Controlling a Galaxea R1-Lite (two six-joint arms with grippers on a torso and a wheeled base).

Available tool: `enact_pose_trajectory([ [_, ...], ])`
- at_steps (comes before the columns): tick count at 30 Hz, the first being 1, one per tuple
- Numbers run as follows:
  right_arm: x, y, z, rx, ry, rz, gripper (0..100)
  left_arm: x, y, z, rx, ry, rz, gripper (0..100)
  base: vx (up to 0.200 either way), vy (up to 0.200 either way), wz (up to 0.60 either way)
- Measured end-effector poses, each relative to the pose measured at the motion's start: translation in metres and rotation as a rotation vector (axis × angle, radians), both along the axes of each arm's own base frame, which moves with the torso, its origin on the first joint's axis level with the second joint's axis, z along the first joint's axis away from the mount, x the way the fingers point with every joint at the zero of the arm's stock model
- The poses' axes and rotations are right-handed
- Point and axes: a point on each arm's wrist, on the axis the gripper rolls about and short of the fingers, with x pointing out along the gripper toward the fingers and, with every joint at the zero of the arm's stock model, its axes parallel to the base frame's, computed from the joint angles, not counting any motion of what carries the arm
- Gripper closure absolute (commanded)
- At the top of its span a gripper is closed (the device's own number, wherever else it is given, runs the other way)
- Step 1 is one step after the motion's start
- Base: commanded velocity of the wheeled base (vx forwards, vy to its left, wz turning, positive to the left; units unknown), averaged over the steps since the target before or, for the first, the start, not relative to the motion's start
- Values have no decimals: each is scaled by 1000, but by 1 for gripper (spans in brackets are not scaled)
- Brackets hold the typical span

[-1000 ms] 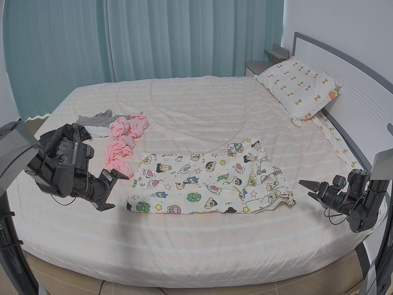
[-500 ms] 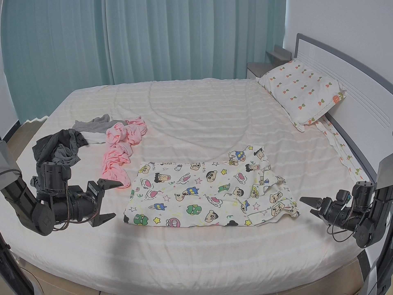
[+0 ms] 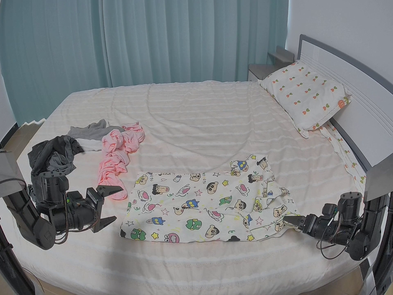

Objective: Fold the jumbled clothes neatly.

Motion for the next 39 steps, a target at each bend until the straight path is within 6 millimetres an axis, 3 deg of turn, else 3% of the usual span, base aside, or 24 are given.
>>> enact_pose_trajectory([
  [9,-4,15,-14,9,80,23,0,-2,-1,-6,4,14,-3,0,0,0,0],
  [26,40,55,-42,-44,-11,-158,0,-4,-2,-11,36,18,-23,0,0,0,0],
  [39,30,50,-51,-121,26,-177,0,-3,-3,-13,38,23,-23,0,0,0,0],
])
